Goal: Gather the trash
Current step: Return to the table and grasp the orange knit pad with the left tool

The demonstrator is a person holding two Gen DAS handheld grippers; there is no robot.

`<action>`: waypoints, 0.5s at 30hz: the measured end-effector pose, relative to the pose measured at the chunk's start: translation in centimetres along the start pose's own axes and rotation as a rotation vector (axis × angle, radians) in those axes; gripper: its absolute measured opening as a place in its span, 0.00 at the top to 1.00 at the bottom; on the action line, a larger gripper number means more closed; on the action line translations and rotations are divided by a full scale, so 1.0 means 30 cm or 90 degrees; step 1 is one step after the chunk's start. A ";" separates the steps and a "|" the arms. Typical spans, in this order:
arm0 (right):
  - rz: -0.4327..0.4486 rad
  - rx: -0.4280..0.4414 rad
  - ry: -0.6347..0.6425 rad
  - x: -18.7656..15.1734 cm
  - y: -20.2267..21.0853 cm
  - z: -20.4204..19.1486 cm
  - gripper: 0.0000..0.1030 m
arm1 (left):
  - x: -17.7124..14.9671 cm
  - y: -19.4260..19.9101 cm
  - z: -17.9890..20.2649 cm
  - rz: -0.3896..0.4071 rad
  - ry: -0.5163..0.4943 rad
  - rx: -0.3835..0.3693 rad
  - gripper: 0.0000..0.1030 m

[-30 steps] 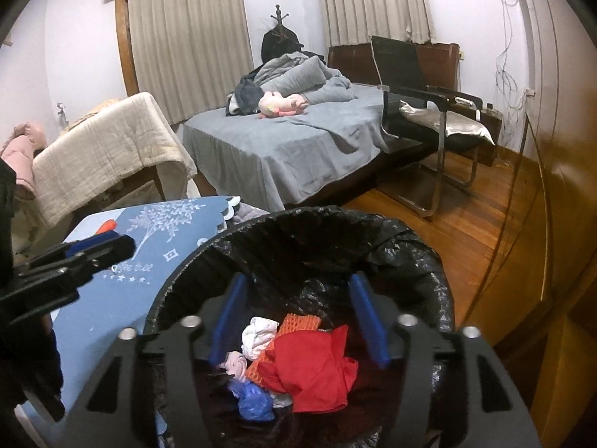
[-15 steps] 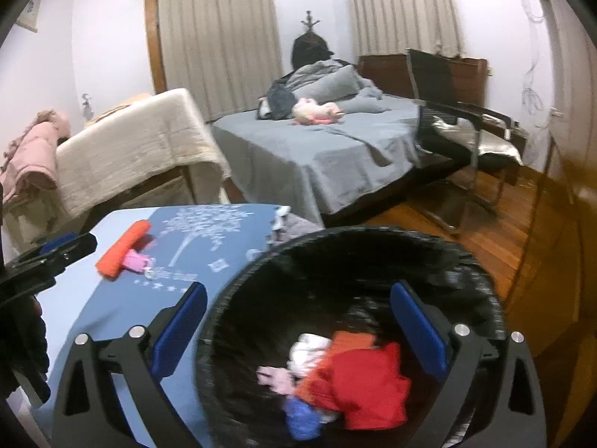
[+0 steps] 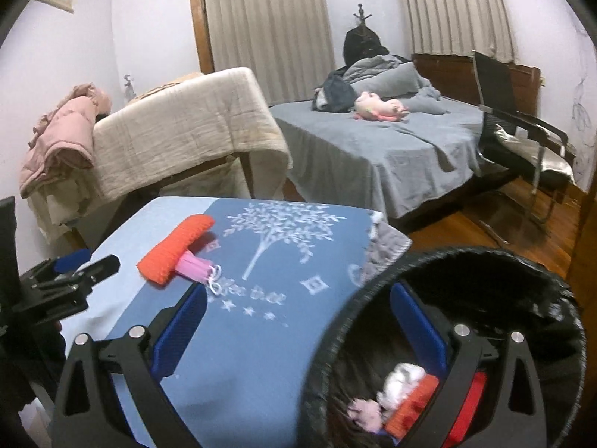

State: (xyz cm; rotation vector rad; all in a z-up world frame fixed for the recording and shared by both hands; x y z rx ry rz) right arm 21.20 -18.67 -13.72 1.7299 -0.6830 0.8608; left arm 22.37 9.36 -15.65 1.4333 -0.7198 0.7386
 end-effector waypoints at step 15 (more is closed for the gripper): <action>-0.041 0.016 0.009 0.011 -0.261 -0.092 0.06 | -0.028 -0.259 -0.081 -0.061 0.015 0.021 0.20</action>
Point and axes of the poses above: each gripper's, at about its wrist camera, not at the fingertips, and y roughly against the way its jaws point, z to its right, x to its top, the point moved 7 cm from there along -y, roughly the way its jaws point, and after that the axes turned 3 degrees about x, right-handed, at the moved point
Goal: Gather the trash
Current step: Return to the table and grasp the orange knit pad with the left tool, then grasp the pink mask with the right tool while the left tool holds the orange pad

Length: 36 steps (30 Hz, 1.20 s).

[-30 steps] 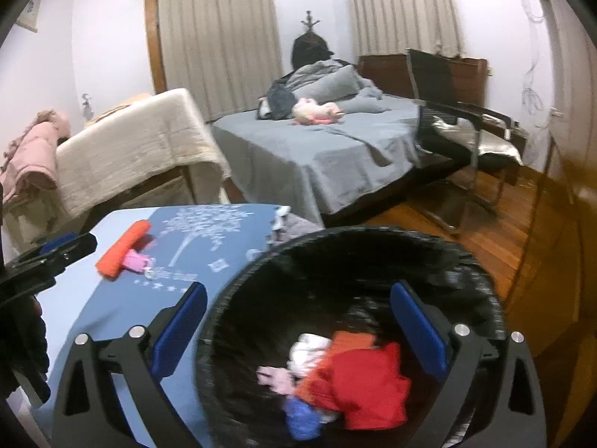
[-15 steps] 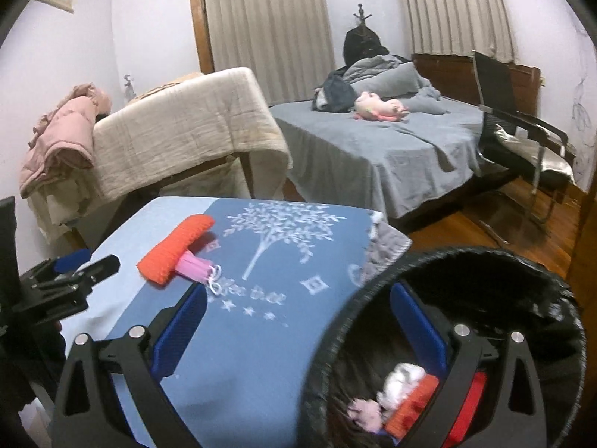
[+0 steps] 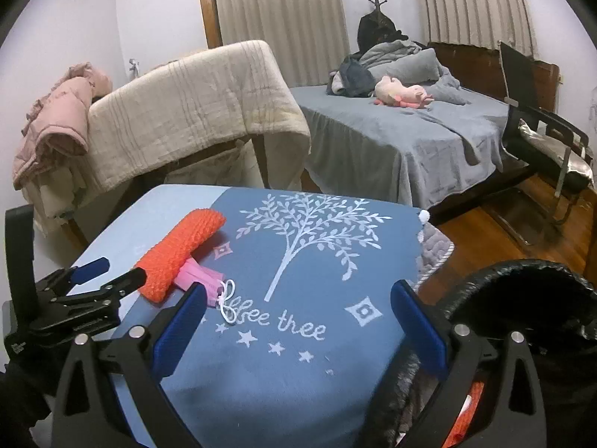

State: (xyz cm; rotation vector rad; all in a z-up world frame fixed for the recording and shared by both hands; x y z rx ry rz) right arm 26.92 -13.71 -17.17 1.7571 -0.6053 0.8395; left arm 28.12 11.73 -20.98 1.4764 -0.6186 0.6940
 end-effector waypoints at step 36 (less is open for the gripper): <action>-0.025 0.016 0.025 -0.014 -0.101 -0.081 0.06 | 0.050 0.010 -0.049 0.008 0.030 -0.034 0.86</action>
Point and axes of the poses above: each gripper's, at about its wrist camera, not at the fingertips, and y roughly against the way its jaws point, z to its right, x to its top, the point moved 7 cm from there along -y, roughly the way its jaws point, and after that the axes turned 3 degrees about x, right-handed, at the moved point
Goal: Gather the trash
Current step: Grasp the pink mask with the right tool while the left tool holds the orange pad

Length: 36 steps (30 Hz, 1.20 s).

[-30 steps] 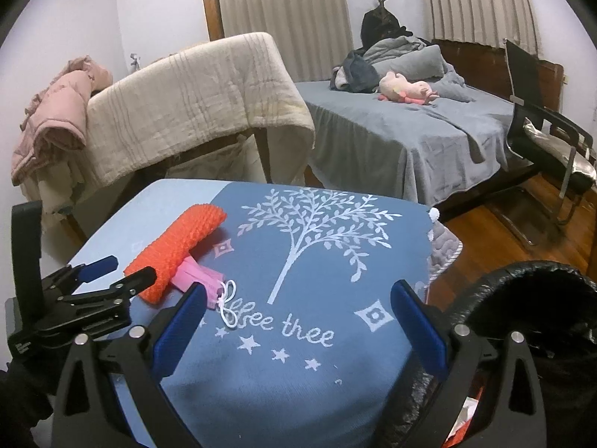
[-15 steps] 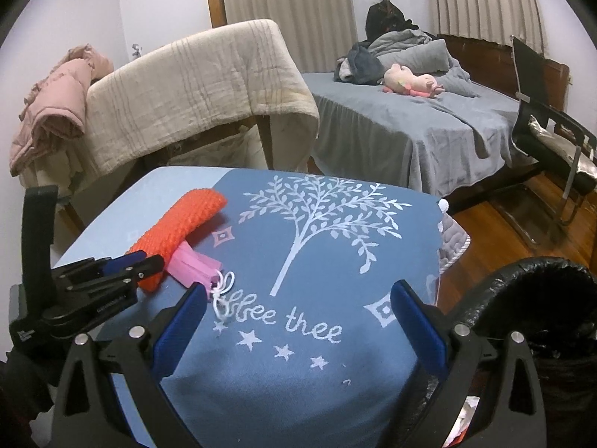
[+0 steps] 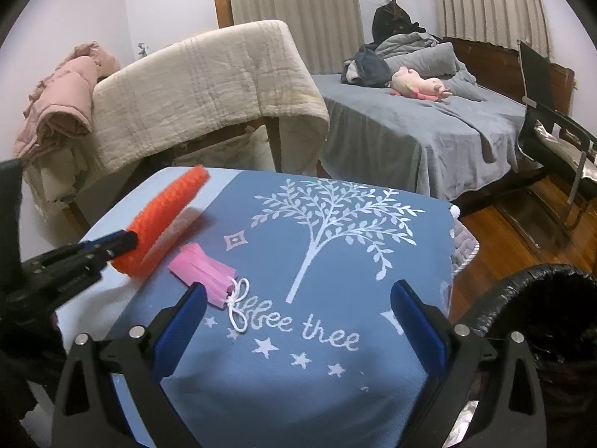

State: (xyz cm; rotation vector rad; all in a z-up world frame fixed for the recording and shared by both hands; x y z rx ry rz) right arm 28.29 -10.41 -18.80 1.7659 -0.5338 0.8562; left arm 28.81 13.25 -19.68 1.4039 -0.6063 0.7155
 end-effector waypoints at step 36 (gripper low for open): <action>-0.113 0.084 0.041 -0.044 -0.306 -0.261 0.50 | -0.057 -0.036 -0.232 -0.022 0.024 0.076 0.86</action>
Point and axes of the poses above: each gripper's, at about its wrist camera, not at the fingertips, and y roughly against the way its jaws point, z to its right, x to its top, the point moved 7 cm from there along -y, roughly the way its jaws point, and after that the axes turned 3 degrees about x, right-handed, at the moved point
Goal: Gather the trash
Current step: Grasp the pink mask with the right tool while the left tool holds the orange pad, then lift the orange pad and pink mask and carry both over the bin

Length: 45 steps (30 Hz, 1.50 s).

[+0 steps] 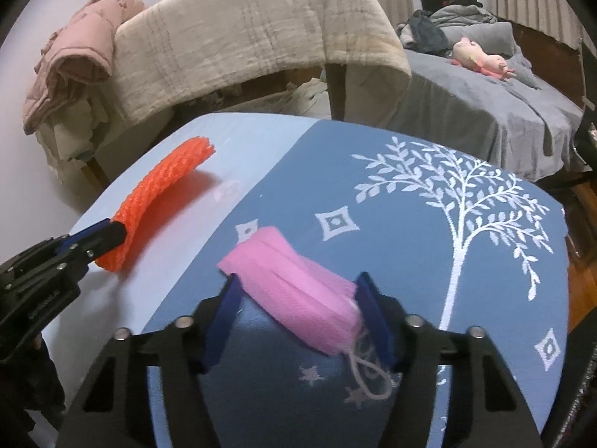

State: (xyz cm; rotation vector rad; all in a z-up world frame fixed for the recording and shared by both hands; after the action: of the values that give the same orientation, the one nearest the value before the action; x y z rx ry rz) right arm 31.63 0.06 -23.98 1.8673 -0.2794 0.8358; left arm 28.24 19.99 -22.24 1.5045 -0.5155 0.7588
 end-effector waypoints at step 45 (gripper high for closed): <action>0.137 0.005 -0.050 -0.019 0.506 0.114 0.86 | 0.033 0.298 0.298 0.060 -0.042 -0.077 0.86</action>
State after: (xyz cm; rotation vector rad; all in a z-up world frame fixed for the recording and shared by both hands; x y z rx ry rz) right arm 24.51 -9.83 -14.30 1.9020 -0.5348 0.9099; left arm 23.83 10.49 -15.08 1.4044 -0.6738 0.7391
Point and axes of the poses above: each gripper's, at about its wrist camera, not at the fingertips, and y roughly against the way its jaws point, z to its right, x to its top, the point moved 7 cm from there along -y, roughly the way its jaws point, and after that the axes turned 3 degrees about x, right-handed, at the moved point
